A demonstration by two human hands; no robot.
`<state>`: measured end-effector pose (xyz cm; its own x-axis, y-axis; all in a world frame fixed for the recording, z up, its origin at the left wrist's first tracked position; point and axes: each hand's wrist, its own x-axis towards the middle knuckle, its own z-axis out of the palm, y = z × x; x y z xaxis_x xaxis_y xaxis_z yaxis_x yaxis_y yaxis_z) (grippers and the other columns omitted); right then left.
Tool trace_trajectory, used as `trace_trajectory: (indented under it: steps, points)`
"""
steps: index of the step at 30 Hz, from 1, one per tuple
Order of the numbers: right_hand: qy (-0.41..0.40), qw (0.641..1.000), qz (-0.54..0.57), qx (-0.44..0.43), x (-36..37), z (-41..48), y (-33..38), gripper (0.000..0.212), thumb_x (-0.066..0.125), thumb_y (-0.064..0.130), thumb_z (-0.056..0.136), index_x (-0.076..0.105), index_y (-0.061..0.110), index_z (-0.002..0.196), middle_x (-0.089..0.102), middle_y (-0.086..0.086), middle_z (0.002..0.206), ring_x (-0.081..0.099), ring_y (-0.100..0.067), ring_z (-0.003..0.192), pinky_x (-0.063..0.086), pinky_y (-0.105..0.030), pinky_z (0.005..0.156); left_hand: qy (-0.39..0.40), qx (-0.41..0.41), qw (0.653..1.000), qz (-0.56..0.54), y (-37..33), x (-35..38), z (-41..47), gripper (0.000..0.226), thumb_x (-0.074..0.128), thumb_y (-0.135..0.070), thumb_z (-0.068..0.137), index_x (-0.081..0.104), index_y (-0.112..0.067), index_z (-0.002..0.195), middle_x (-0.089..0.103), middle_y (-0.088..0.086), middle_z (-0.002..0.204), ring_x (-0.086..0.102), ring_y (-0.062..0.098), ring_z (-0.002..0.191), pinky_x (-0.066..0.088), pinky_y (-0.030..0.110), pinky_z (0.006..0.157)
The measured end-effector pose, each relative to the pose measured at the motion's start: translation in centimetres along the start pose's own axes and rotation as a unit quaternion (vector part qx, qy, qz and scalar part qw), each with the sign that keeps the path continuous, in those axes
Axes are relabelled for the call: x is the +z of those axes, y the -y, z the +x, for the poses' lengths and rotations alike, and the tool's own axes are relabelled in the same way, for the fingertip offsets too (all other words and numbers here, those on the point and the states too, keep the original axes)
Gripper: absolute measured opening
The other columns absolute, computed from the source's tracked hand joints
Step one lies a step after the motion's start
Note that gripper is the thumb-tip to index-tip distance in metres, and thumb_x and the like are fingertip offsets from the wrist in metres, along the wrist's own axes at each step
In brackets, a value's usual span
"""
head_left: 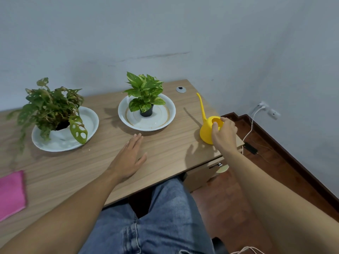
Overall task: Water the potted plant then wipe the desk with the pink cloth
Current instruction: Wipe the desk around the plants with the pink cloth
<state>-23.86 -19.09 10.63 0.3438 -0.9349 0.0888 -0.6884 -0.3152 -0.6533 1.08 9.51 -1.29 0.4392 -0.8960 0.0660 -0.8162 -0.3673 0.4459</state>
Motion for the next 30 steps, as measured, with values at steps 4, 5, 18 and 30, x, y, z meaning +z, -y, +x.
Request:
trace_trajectory:
  steps: [4,5,18,30]
  points:
    - [0.034,0.998,-0.001,-0.044,2.2,-1.1,2.7,0.053,0.05,0.033,0.106,0.054,0.002,0.148,0.058,-0.019,0.145,0.045,-0.041,0.143,0.037,-0.051,0.116,-0.027,-0.006,1.0,-0.01,1.7,-2.1,-2.4,0.076,0.043,-0.051,0.115,0.015,-0.018,0.178,0.011,-0.007,0.185,0.0,0.004,0.17,0.018,0.042,0.138]
    - [0.048,0.997,-0.004,-0.062,2.8,-1.5,3.4,0.053,0.05,0.032,0.106,0.053,0.001,0.149,0.057,-0.019,0.148,0.044,-0.04,0.144,0.037,-0.051,0.117,-0.035,-0.009,0.999,-0.012,2.3,-2.6,-3.0,0.075,0.043,-0.051,0.115,0.016,-0.02,0.178,0.013,-0.008,0.185,0.003,0.004,0.17,0.019,0.042,0.138]
    - [0.186,0.965,0.032,-0.184,12.5,-8.3,13.7,0.059,0.049,0.04,0.109,0.05,0.005,0.156,0.061,-0.013,0.151,0.064,-0.032,0.132,0.049,-0.046,0.112,-0.1,-0.048,0.991,0.075,11.5,-8.7,-13.4,0.066,0.039,-0.048,0.114,0.036,-0.016,0.172,0.034,-0.004,0.179,0.02,0.009,0.169,0.033,0.049,0.133]
    - [0.304,0.904,-0.001,-0.3,21.4,-16.1,19.2,0.055,0.047,0.038,0.111,0.048,0.008,0.157,0.054,-0.01,0.158,0.048,-0.029,0.147,0.039,-0.043,0.121,-0.141,-0.288,0.944,0.082,21.0,-11.9,-26.2,0.077,0.025,-0.055,0.112,0.026,-0.011,0.175,0.023,0.01,0.183,0.014,0.027,0.171,0.013,0.055,0.137]
